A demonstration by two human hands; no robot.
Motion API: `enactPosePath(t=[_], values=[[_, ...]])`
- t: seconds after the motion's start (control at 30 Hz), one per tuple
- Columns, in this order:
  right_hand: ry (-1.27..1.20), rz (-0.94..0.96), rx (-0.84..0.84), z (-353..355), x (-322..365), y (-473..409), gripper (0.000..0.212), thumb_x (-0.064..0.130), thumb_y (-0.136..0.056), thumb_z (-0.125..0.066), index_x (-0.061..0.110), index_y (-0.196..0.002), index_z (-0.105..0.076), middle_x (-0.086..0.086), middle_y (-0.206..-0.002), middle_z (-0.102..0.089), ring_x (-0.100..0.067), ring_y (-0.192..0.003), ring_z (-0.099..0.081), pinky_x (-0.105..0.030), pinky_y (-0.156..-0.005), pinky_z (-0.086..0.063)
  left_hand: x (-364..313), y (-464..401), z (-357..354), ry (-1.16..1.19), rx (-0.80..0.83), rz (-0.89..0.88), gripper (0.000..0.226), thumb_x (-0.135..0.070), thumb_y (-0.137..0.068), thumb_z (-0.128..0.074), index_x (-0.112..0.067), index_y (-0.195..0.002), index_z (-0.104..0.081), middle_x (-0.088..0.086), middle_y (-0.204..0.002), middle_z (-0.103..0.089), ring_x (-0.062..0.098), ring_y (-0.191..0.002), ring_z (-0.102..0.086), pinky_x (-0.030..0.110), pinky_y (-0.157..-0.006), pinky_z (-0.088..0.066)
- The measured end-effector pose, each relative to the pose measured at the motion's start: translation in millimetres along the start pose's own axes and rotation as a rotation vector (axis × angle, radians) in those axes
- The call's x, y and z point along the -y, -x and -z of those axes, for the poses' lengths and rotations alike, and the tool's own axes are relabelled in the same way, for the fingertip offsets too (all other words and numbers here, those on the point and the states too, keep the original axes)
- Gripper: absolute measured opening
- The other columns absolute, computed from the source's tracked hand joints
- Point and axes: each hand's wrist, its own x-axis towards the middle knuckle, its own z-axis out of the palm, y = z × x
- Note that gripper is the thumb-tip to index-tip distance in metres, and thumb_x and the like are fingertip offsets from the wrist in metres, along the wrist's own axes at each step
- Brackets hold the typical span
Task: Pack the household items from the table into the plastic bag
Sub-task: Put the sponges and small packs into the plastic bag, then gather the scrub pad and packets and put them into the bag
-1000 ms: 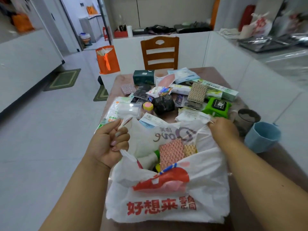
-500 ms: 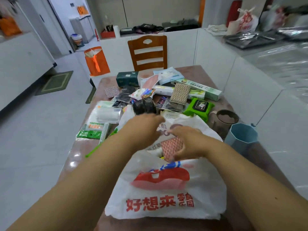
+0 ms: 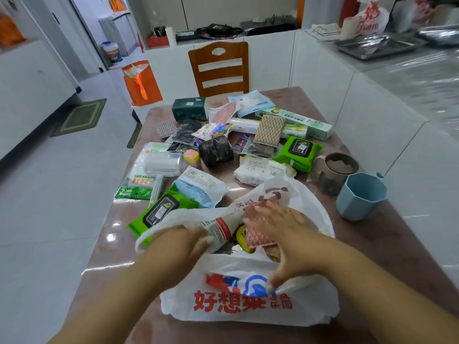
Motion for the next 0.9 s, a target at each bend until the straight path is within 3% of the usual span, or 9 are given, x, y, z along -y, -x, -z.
enactPosePath(t=[0.07, 0.13, 0.23, 0.3, 0.37, 0.5, 0.6, 0.7, 0.9], values=[[0.052, 0.081, 0.063, 3, 18, 0, 0.106, 0.077, -0.06, -0.064, 0.05, -0.147, -0.009, 0.015, -0.16, 0.009, -0.011, -0.145, 0.017, -0.05, -0.114, 0.013, -6, -13, 0, -0.023, -0.093, 0.001, 0.041, -0.052, -0.098, -0.029, -0.032, -0.125, -0.054, -0.001, -0.11, -0.07, 0.019, -0.098, -0.062, 0.031, -0.084, -0.043], [0.023, 0.137, 0.147, 5, 35, 3, 0.085, 0.076, -0.071, -0.053, 0.045, -0.145, -0.025, 0.01, -0.158, -0.019, -0.014, -0.146, -0.009, -0.047, -0.117, -0.004, -16, -25, 1, 0.005, -0.083, -0.028, 0.039, -0.044, -0.099, -0.035, -0.032, -0.134, -0.047, 0.0, -0.122, -0.066, 0.022, -0.108, -0.06, 0.032, -0.086, -0.046], [-0.269, 0.066, 0.379, 8, 54, 12, 0.058, 0.075, -0.081, -0.042, 0.043, -0.129, -0.053, 0.019, -0.116, -0.061, -0.006, -0.107, -0.054, -0.029, -0.095, -0.041, -15, -40, -2, 0.107, 0.024, -0.052, 0.044, -0.046, -0.099, -0.033, -0.03, -0.137, -0.046, -0.002, -0.134, -0.057, 0.021, -0.118, -0.051, 0.037, -0.096, -0.044], [-0.343, 0.0, 0.53, 2, 63, 15, 0.057, 0.072, -0.084, -0.038, 0.031, -0.112, -0.065, 0.013, -0.097, -0.066, -0.01, -0.09, -0.058, -0.026, -0.083, -0.044, -7, -42, -8, 0.088, 0.073, -0.057, 0.039, -0.044, -0.099, -0.034, -0.029, -0.13, -0.053, -0.001, -0.13, -0.058, 0.022, -0.117, -0.05, 0.037, -0.095, -0.043], [-0.314, -0.03, 0.59, -6, 69, 15, 0.065, 0.071, -0.085, -0.035, 0.022, -0.116, -0.064, -0.001, -0.116, -0.065, -0.019, -0.103, -0.058, -0.032, -0.091, -0.043, 2, -39, -12, 0.153, 0.066, -0.032, 0.032, -0.041, -0.099, -0.039, -0.03, -0.123, -0.058, -0.002, -0.121, -0.062, 0.022, -0.111, -0.055, 0.036, -0.091, -0.045], [-0.381, 0.089, 0.369, 9, 70, 9, 0.045, 0.043, -0.099, -0.038, 0.015, -0.122, -0.063, -0.009, -0.118, -0.067, -0.022, -0.104, -0.064, -0.035, -0.096, -0.047, -5, -32, 1, 0.338, 0.039, -0.015, 0.028, -0.041, -0.097, -0.045, -0.033, -0.12, -0.059, -0.005, -0.113, -0.066, 0.012, -0.096, -0.057, 0.027, -0.077, -0.045], [-0.662, -0.058, 0.066, 49, 59, -1, 0.053, 0.056, -0.094, -0.032, 0.02, -0.101, -0.071, 0.002, -0.098, -0.073, -0.012, -0.091, -0.068, -0.029, -0.089, -0.052, -28, -33, 26, 0.396, 0.045, -0.112, 0.018, -0.035, -0.098, -0.046, -0.034, -0.103, -0.063, -0.01, -0.1, -0.066, 0.011, -0.092, -0.059, 0.026, -0.075, -0.047], [-0.764, -0.108, -0.267, 90, 36, -22, 0.047, 0.043, -0.099, -0.037, 0.01, -0.093, -0.071, -0.004, -0.087, -0.074, -0.015, -0.079, -0.069, -0.029, -0.08, -0.055, -40, -44, 59, 0.608, 0.024, -0.114, 0.013, -0.031, -0.097, -0.049, -0.03, -0.095, -0.062, -0.006, -0.088, -0.069, 0.01, -0.081, -0.066, 0.033, -0.077, -0.056], [-0.962, -0.464, -0.513, 140, -36, -99, 0.035, 0.037, -0.098, -0.044, 0.007, -0.098, -0.063, -0.015, -0.09, -0.071, -0.027, -0.078, -0.067, -0.034, -0.075, -0.053, -57, -105, 134, 1.133, 0.036, 0.225, 0.025, -0.019, -0.099, -0.049, 0.0, -0.111, -0.06, 0.018, -0.106, -0.069, 0.029, -0.098, -0.067, 0.038, -0.09, -0.055]])
